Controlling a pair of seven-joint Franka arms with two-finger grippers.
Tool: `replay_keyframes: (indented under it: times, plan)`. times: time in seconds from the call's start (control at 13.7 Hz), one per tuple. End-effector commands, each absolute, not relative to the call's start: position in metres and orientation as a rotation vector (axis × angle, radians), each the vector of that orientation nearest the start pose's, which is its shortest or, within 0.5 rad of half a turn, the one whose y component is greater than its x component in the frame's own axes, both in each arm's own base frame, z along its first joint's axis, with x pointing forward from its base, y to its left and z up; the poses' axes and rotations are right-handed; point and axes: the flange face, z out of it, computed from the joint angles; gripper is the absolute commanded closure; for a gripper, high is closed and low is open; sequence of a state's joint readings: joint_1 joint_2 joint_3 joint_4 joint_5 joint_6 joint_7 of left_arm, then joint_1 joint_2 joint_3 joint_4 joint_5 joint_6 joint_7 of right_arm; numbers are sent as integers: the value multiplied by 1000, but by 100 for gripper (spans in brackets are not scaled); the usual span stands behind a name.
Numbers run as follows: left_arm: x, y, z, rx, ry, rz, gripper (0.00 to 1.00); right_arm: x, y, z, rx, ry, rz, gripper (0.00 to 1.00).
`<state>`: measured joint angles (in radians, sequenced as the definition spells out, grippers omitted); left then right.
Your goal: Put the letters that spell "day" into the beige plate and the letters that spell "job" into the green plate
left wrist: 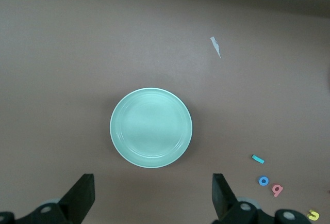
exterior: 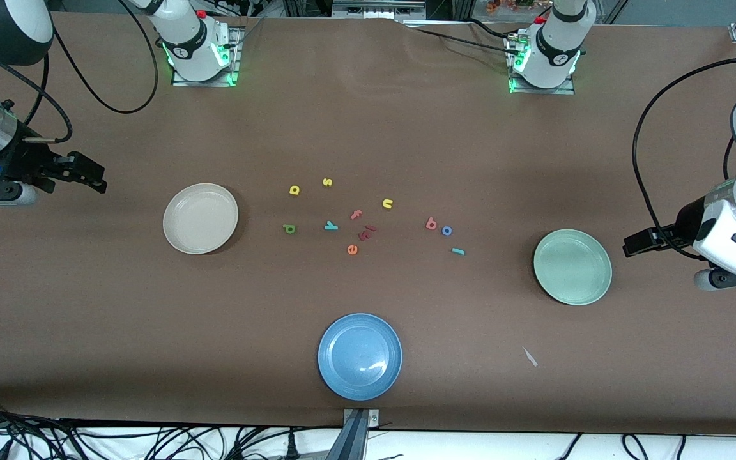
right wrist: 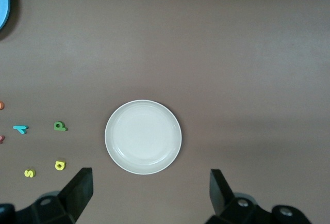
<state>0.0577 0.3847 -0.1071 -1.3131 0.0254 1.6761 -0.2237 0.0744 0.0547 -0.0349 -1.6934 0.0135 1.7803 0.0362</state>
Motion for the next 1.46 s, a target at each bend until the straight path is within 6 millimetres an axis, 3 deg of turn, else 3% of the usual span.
replay_keyframes:
  times: [0.0, 0.88, 1.24, 1.39]
  plan:
    - [671, -15, 525, -3136, -293, 20, 0, 580, 25, 559, -3140, -12, -51, 0]
    - [672, -10, 521, -3124, -293, 28, 0, 580, 25, 559, -3140, -12, -51, 0]
    - [671, -9, 517, -3135, -175, 43, 0, 580, 25, 559, -3140, -12, -51, 0]
    - [671, 3, 515, -3135, -196, 50, 0, 580, 26, 559, -3140, -14, -51, 0]
